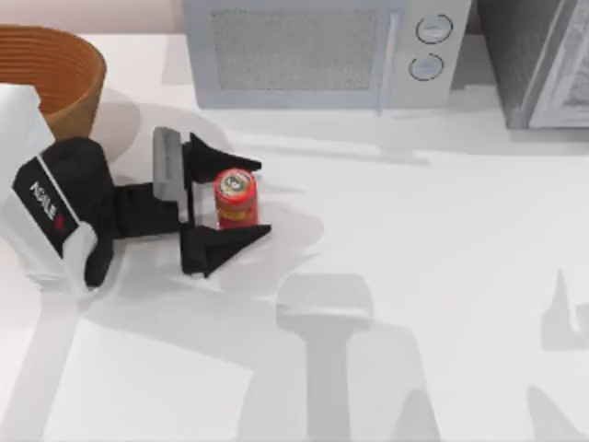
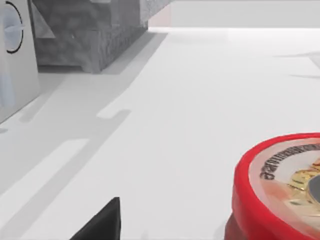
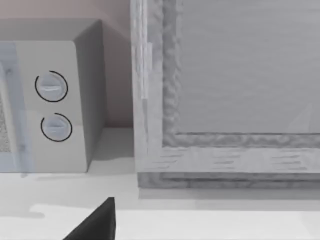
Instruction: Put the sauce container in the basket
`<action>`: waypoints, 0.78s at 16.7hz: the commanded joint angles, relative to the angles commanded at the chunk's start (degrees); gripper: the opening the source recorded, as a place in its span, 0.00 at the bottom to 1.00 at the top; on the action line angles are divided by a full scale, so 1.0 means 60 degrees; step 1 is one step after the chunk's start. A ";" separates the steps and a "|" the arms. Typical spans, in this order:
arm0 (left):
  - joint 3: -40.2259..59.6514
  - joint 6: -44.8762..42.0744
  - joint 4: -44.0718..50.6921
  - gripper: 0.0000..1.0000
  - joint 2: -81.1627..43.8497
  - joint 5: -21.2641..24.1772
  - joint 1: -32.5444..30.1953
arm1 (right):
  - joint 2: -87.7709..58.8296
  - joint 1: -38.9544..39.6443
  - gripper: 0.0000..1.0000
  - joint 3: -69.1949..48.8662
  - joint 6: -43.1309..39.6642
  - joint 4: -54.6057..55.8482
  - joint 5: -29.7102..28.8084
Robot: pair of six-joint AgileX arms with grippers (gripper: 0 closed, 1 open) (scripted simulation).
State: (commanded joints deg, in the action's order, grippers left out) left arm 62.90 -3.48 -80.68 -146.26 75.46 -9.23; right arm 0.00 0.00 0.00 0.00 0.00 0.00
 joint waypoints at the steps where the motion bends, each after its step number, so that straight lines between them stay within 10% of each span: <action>1: 0.0000 0.0000 0.0000 0.77 0.0000 0.0000 0.0000 | 0.0000 0.0000 1.00 0.0000 0.0000 0.0000 0.0000; 11: 0.0000 0.0000 0.0000 0.02 0.0000 0.0000 0.0000 | 0.0000 0.0000 1.00 0.0000 0.0000 0.0000 0.0000; 13: 0.0000 0.0000 0.0000 0.00 0.0000 0.0000 0.0000 | 0.0000 0.0000 1.00 0.0000 0.0000 0.0000 0.0000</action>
State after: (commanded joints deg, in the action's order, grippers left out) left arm 62.90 -3.48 -80.68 -146.26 75.46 -9.23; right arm 0.00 0.00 0.00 0.00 0.00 0.00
